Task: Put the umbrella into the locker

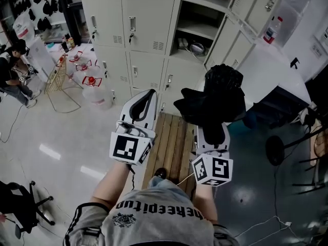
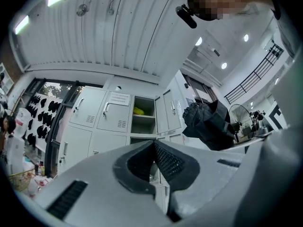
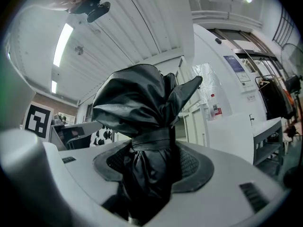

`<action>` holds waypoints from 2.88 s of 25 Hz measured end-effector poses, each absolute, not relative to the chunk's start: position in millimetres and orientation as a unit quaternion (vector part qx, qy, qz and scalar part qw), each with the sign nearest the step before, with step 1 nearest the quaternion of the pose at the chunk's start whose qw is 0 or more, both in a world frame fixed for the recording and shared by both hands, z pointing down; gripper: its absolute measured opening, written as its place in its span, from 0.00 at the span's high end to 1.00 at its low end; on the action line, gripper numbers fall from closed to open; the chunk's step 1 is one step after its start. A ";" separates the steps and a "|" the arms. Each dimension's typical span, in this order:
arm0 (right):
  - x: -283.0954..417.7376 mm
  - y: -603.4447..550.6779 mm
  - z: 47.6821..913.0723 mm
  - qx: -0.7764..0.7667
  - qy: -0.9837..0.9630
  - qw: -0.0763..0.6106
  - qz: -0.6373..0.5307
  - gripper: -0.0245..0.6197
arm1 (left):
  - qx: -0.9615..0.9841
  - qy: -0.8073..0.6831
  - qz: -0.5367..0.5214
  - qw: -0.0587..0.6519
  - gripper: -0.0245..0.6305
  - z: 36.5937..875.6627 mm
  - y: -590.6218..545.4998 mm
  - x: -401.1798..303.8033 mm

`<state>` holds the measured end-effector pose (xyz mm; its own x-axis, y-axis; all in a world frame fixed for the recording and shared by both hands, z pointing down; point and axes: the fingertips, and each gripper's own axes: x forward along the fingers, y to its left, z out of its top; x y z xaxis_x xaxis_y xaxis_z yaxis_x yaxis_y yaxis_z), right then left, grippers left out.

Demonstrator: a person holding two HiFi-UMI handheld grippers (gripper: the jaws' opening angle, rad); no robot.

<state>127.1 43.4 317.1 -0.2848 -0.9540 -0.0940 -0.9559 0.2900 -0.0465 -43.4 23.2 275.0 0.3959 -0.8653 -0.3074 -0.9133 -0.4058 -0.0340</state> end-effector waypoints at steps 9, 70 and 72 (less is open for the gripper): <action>148.8 -30.8 320.9 -0.583 0.811 0.050 0.005 0.58 | -0.827 0.539 0.120 0.107 0.96 272.0 -49.7 -17.5; 126.7 -352.1 340.1 -0.606 0.794 0.001 -0.040 0.58 | -0.852 0.501 0.112 0.100 0.96 275.9 -366.2 -27.5; 127.0 -361.7 341.9 -0.611 0.790 -0.003 -0.046 0.58 | -0.854 0.498 0.112 0.098 0.96 277.5 -373.6 -29.1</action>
<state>127.0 -361.7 341.9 -0.2539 -0.9654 0.0600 -0.9659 0.2497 -0.0688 -29.1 -373.6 277.5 0.4795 -0.8286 -0.2892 -0.8725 -0.4855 -0.0555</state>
